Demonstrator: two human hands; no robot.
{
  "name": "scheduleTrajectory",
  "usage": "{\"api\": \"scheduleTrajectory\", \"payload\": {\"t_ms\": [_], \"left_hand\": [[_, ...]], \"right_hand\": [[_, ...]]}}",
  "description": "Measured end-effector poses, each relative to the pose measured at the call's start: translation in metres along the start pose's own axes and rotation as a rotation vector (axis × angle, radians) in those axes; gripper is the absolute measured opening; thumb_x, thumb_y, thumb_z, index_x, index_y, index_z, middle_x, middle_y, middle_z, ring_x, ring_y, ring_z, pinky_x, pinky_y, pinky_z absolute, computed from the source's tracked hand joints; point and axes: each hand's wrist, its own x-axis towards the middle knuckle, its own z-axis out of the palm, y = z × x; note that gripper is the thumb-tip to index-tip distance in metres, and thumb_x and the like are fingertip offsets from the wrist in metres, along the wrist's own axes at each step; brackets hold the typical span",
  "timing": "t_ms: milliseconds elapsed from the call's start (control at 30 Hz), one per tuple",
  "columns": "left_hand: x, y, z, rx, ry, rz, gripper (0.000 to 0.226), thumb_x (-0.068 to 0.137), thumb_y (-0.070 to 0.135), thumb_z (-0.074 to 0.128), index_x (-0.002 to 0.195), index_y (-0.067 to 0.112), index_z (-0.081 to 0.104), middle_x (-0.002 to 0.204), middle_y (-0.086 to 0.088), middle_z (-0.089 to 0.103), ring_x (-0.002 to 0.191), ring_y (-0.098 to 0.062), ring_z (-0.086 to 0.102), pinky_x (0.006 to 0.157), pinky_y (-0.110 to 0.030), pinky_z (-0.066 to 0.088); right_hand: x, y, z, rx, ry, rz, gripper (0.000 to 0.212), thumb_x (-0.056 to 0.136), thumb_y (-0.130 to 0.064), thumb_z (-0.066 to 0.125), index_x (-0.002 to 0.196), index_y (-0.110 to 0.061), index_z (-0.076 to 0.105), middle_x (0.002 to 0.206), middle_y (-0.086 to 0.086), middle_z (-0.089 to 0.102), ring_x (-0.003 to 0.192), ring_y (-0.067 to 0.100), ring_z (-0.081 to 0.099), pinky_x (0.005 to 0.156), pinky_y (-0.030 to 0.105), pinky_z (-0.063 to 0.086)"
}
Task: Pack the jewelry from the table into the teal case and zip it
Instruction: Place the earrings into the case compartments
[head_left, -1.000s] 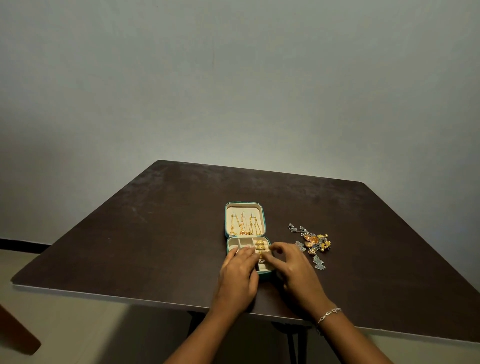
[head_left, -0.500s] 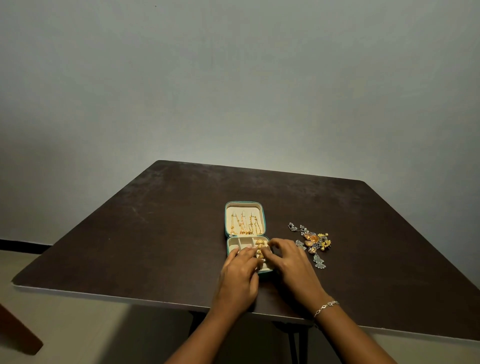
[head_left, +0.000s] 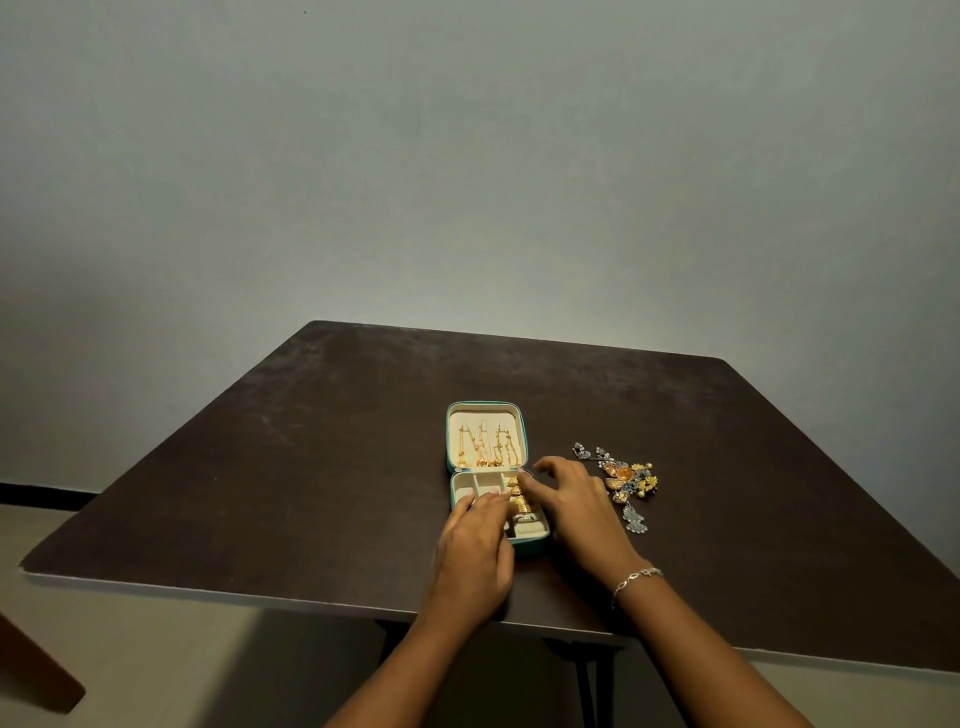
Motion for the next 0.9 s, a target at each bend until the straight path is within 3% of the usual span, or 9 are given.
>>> {"api": "scheduleTrajectory", "payload": {"t_ms": [67,167,267,400,533,633,767,900], "left_hand": [[0.000,0.001,0.000,0.002,-0.025,0.001,0.046,0.077,0.013,0.037,0.118,0.009,0.058,0.123,-0.006,0.060,0.118,-0.017,0.051,0.114,-0.030,0.023],[0.000,-0.002,0.000,-0.002,-0.022,0.006,0.044,0.079,0.015,0.037,0.117,0.009,0.058,0.122,-0.005,0.060,0.117,-0.017,0.051,0.112,-0.036,0.031],[0.000,-0.002,0.001,-0.003,0.025,0.012,0.044,0.084,0.024,0.032,0.115,0.009,0.059,0.119,-0.006,0.062,0.114,-0.017,0.053,0.106,-0.038,0.038],[0.001,0.001,0.000,0.003,0.096,0.022,0.036,0.086,0.024,0.039,0.110,0.008,0.061,0.113,-0.007,0.065,0.109,-0.019,0.058,0.104,-0.037,0.039],[0.000,-0.003,0.002,0.054,0.119,0.048,0.031,0.083,0.017,0.050,0.111,0.008,0.061,0.111,-0.009,0.066,0.107,-0.022,0.061,0.102,-0.037,0.033],[0.000,-0.003,0.001,0.093,0.154,0.078,0.036,0.084,0.025,0.043,0.109,0.008,0.062,0.108,-0.009,0.067,0.105,-0.023,0.063,0.100,-0.042,0.033],[0.000,0.001,0.002,0.132,0.205,0.124,0.037,0.083,0.027,0.041,0.107,0.008,0.061,0.106,-0.009,0.068,0.103,-0.024,0.063,0.098,-0.048,0.033],[0.003,0.005,0.005,0.144,0.259,0.251,0.034,0.084,0.025,0.044,0.112,0.010,0.055,0.110,-0.009,0.066,0.110,-0.022,0.058,0.105,-0.040,0.037]], "right_hand": [[0.001,-0.001,0.000,-0.002,-0.050,0.017,0.049,0.091,-0.027,0.049,0.138,-0.027,0.035,0.142,0.007,0.032,0.130,0.023,0.029,0.096,0.032,0.028],[-0.003,0.000,0.003,0.089,-0.024,0.033,0.050,0.089,-0.021,0.041,0.139,-0.023,0.037,0.136,0.010,0.040,0.123,0.028,0.038,0.094,0.034,0.033],[-0.013,0.003,0.001,0.198,0.025,0.077,0.066,0.076,-0.017,0.023,0.142,-0.019,0.031,0.132,0.008,0.044,0.116,0.023,0.041,0.093,0.028,0.034],[-0.040,0.011,0.000,0.280,-0.002,0.068,0.063,0.080,-0.020,0.024,0.143,-0.021,0.024,0.135,0.004,0.039,0.121,0.014,0.037,0.095,0.018,0.031],[-0.069,0.018,-0.003,0.263,-0.029,0.025,0.059,0.088,-0.042,0.019,0.144,-0.024,0.023,0.141,-0.007,0.031,0.129,0.004,0.029,0.098,0.010,0.023],[-0.080,0.026,-0.007,0.328,-0.011,0.068,0.053,0.088,-0.043,0.025,0.139,-0.029,0.031,0.137,-0.015,0.031,0.126,-0.004,0.028,0.099,0.006,0.022],[-0.084,0.043,-0.014,0.606,0.174,0.261,0.037,0.086,-0.024,0.045,0.123,-0.030,0.046,0.121,-0.008,0.047,0.109,-0.008,0.044,0.088,-0.002,0.030],[-0.075,0.065,-0.021,0.743,0.245,0.533,0.034,0.088,-0.001,0.052,0.117,-0.018,0.054,0.116,0.003,0.051,0.106,0.012,0.051,0.080,0.005,0.035]]}}
